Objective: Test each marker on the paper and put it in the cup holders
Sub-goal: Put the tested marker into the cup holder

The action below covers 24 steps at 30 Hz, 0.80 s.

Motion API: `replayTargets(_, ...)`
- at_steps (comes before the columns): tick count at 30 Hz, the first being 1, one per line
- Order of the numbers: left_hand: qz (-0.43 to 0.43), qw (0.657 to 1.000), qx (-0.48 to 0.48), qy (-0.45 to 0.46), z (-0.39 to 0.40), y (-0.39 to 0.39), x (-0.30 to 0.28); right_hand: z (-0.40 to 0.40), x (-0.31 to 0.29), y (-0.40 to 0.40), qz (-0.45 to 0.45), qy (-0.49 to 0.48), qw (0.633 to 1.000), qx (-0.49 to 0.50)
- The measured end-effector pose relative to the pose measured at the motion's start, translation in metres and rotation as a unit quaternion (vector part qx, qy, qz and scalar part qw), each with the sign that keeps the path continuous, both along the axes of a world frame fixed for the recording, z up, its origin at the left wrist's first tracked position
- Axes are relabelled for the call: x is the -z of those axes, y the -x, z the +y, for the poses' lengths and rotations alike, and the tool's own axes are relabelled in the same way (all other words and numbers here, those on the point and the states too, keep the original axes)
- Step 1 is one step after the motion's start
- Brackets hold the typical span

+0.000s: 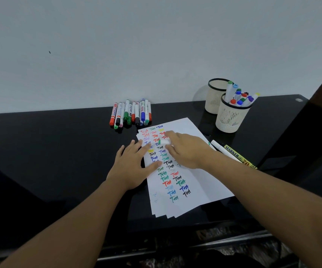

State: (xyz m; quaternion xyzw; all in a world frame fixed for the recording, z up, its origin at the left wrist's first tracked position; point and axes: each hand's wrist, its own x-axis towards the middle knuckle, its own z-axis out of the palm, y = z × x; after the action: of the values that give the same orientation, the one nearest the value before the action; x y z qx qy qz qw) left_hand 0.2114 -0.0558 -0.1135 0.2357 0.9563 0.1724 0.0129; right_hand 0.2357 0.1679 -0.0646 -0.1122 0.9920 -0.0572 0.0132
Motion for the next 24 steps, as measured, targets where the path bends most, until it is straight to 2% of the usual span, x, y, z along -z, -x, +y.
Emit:
replayTargets(2, 0.004, 1.000, -0.001, -0.007, 0.000, 0.000, 0.000, -0.002, 0.000, -0.003, 0.010, 0.003, 1.000, 0.001)
replayTargets(6, 0.020, 0.999, 0.006, -0.036, -0.001, -0.002, 0.000, -0.007, -0.003, -0.004, 0.016, -0.072, 0.997, -0.029)
replayTargets(10, 0.091, 0.993, 0.033, -0.074, -0.004, -0.004, 0.002, -0.009, -0.001, -0.006, 0.014, -0.094, 0.995, -0.027)
replayTargets(15, 0.161, 0.980, 0.069, -0.095, -0.008, -0.004, 0.007, -0.016, 0.002, -0.007, 0.023, -0.055, 0.997, -0.038)
replayTargets(19, 0.162, 0.980, 0.063, -0.093, -0.008, -0.004, 0.007, -0.020, 0.001, -0.013, 0.009, -0.036, 0.999, -0.028)
replayTargets(24, 0.117, 0.989, 0.029, -0.084, -0.007, -0.001, 0.008, -0.006, -0.002, -0.022, 0.018, 0.135, 0.989, 0.051)
